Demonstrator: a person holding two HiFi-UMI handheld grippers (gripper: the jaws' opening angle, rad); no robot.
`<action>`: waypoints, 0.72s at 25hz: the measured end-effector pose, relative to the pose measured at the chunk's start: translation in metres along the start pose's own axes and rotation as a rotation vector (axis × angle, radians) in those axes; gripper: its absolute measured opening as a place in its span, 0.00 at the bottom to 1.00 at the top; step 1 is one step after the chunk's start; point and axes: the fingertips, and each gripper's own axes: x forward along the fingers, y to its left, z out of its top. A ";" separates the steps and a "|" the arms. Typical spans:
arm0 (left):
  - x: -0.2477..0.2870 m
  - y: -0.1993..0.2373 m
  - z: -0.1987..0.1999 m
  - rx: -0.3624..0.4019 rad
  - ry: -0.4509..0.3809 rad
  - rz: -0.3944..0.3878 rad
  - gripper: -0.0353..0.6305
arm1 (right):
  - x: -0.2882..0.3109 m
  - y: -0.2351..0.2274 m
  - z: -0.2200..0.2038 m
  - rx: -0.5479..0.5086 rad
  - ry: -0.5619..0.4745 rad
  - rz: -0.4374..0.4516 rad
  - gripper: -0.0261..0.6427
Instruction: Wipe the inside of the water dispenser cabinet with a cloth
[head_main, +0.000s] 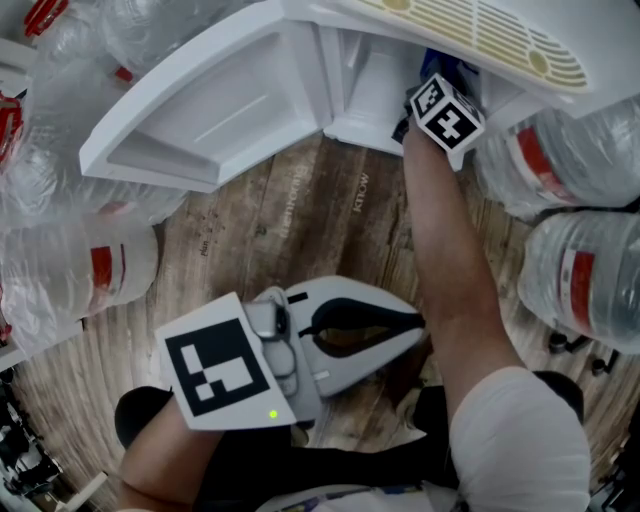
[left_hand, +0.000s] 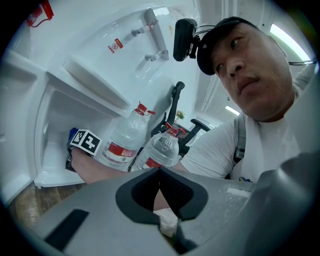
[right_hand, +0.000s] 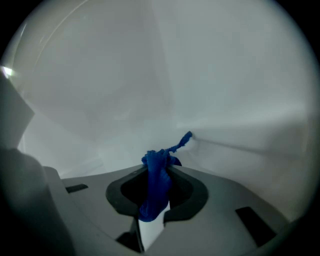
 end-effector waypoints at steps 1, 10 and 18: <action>0.000 0.000 0.000 0.000 0.000 0.000 0.06 | -0.003 0.007 0.010 0.026 -0.032 0.017 0.13; -0.001 0.002 0.001 -0.002 -0.004 -0.007 0.06 | -0.023 0.035 0.096 0.134 -0.276 0.095 0.14; 0.000 0.004 0.000 -0.001 -0.002 -0.006 0.06 | -0.004 0.015 0.044 0.112 -0.155 0.023 0.14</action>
